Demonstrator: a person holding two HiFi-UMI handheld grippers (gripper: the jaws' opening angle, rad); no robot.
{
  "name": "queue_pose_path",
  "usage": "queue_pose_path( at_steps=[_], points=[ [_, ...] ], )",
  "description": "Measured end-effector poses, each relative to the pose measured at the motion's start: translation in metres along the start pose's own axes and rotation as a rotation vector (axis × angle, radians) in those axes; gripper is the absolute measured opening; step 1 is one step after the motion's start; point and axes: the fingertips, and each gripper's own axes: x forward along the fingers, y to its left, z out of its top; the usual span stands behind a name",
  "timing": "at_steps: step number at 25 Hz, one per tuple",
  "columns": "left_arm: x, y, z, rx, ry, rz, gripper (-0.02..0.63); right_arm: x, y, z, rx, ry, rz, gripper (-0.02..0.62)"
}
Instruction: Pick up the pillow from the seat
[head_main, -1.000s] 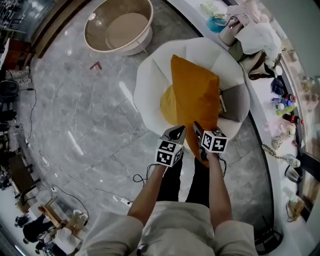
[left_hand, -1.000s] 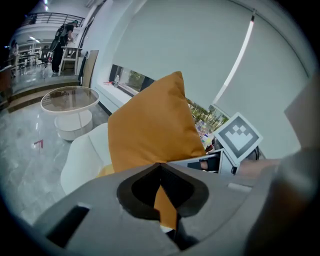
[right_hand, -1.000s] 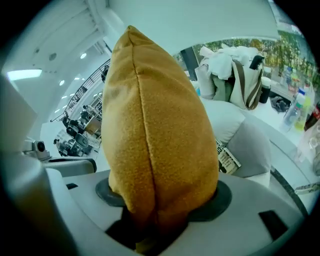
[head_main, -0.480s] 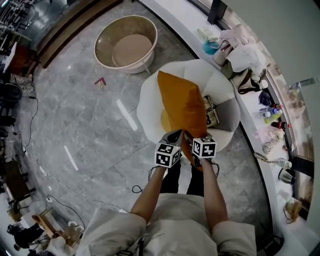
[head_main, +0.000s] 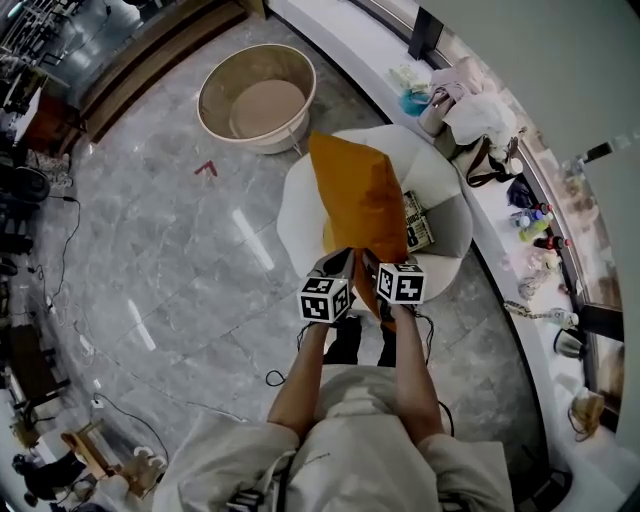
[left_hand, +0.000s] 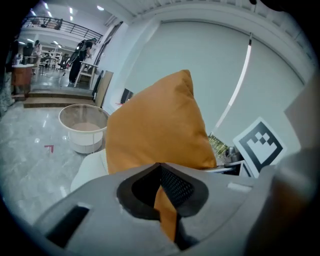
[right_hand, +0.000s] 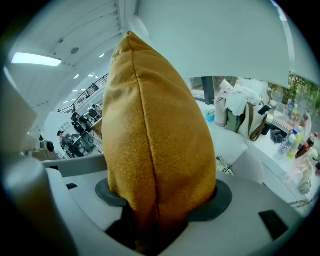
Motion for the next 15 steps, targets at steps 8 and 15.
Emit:
queue_pose_path(
  at_steps=[8, 15],
  points=[
    [-0.023, -0.01, 0.011, -0.032, -0.055, 0.022, 0.009, -0.035, -0.001, -0.009, 0.177, -0.094, -0.047, 0.308],
    [-0.043, -0.059, 0.031, 0.034, -0.114, 0.018, 0.009, -0.086, -0.002, -0.005, 0.073, -0.161, -0.03, 0.308]
  ],
)
